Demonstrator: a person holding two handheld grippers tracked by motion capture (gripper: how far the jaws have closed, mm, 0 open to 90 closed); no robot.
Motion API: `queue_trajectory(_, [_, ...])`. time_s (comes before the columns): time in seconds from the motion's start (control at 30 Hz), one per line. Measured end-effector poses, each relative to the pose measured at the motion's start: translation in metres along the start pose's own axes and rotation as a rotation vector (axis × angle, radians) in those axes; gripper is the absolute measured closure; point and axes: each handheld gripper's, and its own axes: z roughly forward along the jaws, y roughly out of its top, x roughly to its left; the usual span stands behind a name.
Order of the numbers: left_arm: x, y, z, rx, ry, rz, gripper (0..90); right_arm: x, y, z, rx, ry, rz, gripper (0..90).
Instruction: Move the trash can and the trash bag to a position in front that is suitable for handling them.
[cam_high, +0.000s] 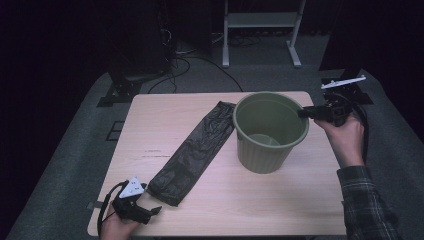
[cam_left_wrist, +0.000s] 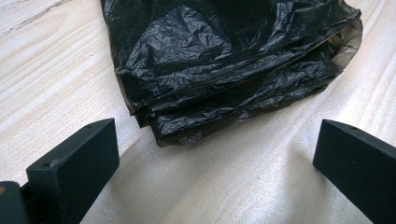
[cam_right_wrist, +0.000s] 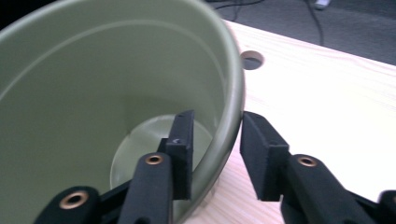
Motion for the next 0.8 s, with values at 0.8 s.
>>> queue_trajectory(0.8, [0.000,0.000,0.000,0.000,-0.003,0.002,0.0,0.031,0.013,0.012,0.102,0.050,-0.146,80.0])
